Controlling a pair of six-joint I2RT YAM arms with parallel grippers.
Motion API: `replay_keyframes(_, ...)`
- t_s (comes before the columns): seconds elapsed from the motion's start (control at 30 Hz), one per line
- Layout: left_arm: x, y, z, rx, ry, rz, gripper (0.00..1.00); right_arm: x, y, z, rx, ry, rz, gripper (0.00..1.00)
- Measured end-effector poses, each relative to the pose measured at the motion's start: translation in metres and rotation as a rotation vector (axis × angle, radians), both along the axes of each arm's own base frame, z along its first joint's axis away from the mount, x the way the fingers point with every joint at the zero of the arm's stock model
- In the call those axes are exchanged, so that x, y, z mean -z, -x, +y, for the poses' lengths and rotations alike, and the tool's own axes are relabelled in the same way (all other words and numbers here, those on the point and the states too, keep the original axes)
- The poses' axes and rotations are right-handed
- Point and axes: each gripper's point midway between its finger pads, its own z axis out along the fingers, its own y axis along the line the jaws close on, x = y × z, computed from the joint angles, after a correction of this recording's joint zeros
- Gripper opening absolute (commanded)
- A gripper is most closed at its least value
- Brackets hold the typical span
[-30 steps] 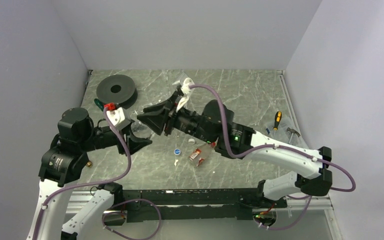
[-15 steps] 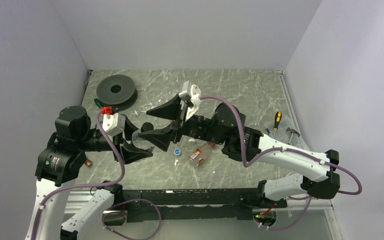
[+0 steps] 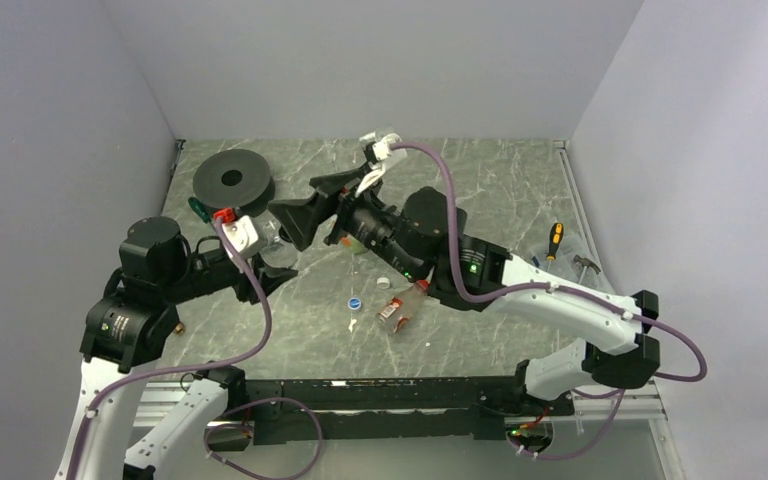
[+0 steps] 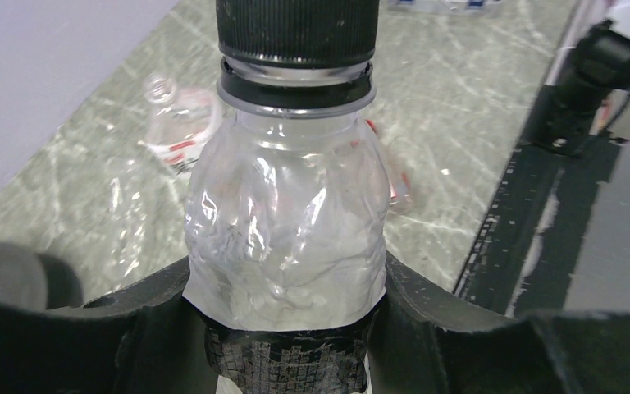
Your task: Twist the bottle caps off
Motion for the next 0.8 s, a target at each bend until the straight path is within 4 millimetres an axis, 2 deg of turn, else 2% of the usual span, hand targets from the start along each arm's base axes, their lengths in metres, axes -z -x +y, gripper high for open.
replay_keyframes(0.2, 0.005, -0.02, 0.012, -0.108, -0.037, -0.025, 0.27, 0.022, -0.016, 0.018, 0.061, 0.051, 0.084, 0.68)
replay_keyframes(0.4, 0.005, -0.027, 0.016, -0.144, -0.045, -0.038, 0.26, 0.05, -0.02, 0.033, 0.069, 0.11, 0.143, 0.52)
replay_keyframes(0.7, 0.004, -0.031, 0.018, -0.161, -0.046, -0.047, 0.26, 0.052, -0.017, 0.036, 0.057, 0.089, 0.178, 0.2)
replay_keyframes(0.8, 0.004, -0.03, 0.017, -0.157, -0.045, -0.043, 0.26, 0.052, -0.017, 0.036, 0.057, 0.083, 0.174, 0.12)
